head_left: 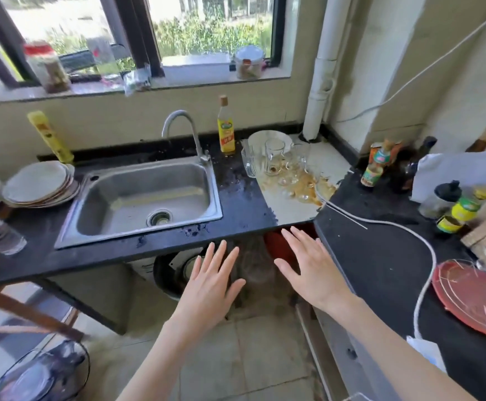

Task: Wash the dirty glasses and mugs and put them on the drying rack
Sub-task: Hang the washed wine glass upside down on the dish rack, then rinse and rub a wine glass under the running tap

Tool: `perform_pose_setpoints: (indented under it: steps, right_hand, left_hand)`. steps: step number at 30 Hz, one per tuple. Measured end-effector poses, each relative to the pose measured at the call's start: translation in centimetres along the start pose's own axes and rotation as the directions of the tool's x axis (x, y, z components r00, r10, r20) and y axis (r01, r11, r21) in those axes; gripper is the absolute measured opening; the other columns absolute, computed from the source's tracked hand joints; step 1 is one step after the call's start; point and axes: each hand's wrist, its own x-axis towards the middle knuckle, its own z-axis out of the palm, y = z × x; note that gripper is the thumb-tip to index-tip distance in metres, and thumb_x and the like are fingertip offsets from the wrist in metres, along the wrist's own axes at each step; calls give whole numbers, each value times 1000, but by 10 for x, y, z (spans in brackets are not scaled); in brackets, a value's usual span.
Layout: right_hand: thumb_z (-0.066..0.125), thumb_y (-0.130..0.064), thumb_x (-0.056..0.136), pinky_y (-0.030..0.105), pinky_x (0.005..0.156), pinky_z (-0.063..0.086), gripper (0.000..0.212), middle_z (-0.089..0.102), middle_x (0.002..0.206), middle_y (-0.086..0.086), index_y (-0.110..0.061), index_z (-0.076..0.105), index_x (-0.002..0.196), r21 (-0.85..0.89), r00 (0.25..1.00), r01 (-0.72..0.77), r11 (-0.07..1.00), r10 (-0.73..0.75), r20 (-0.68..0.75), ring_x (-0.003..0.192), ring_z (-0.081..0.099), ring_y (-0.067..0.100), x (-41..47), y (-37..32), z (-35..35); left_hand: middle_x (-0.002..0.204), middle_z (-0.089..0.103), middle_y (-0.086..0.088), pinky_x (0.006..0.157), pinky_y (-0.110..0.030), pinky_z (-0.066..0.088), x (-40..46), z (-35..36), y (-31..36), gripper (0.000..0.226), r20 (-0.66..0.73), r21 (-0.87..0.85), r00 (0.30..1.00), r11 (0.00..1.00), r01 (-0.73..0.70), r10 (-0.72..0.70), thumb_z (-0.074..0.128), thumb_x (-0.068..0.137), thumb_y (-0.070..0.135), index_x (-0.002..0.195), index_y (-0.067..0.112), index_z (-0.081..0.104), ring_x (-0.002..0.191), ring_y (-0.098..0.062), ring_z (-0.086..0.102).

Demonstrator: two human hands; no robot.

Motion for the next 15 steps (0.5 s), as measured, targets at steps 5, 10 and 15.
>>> perform_pose_setpoints:
  steps: [5,10,15]
  right_hand:
    - [37,-46,97,31,118,6,61,16,158,-2,-23,18,150,-2,999,-48,999,48,11,146,11,14,68,26,-8]
    - [43,-41,97,31,116,14,59,21,156,-1,-22,22,149,5,992,-120,993,120,-27,144,17,16,137,59,-13]
    - [51,-32,95,30,110,28,56,34,150,1,-16,31,145,32,964,-263,964,264,-28,138,31,18,201,98,-17]
  left_hand:
    - [158,-10,2,115,-35,-7,77,-2,-17,68,43,51,999,999,-5,3,13,91,61,149,29,-1,142,-18,-19]
    - [157,-12,1,116,-38,-5,159,-3,-27,63,114,38,991,997,-74,69,21,97,53,149,27,-3,144,-20,-17]
    - [157,-12,0,116,-39,-6,240,-5,-36,63,120,65,982,986,-153,144,24,98,49,149,26,-3,143,-21,-18]
